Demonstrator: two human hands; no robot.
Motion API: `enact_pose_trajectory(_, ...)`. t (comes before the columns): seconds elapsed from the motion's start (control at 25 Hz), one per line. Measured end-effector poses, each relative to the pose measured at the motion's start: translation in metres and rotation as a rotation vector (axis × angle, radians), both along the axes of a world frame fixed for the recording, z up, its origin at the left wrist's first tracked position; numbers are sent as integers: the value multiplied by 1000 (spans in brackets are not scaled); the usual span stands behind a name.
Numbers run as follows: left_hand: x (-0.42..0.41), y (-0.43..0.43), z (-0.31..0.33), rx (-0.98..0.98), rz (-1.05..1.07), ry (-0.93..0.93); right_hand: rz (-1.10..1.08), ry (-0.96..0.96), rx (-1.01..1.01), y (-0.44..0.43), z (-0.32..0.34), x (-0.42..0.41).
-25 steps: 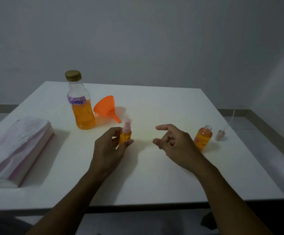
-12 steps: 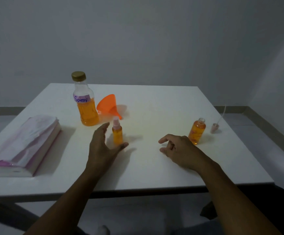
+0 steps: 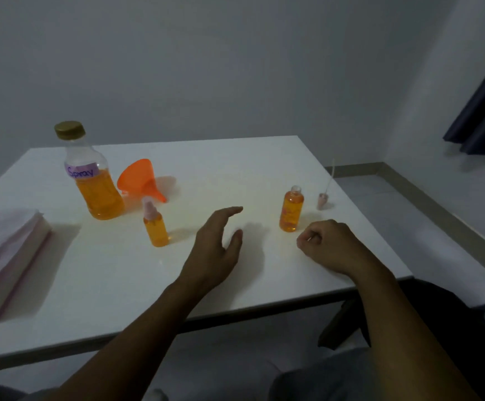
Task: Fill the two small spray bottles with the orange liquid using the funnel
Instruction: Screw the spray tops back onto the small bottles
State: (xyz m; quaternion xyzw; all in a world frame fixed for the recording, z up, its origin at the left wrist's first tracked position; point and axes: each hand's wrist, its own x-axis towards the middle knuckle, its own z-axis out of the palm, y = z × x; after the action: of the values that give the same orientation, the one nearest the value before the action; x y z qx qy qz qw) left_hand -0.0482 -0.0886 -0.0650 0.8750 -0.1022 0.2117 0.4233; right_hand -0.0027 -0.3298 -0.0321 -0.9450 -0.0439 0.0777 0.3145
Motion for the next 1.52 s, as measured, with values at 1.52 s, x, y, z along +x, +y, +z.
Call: enact_pose_trajectory(1.52,-9,39,7,-83,195,88,135,-694,215,56,23,28)
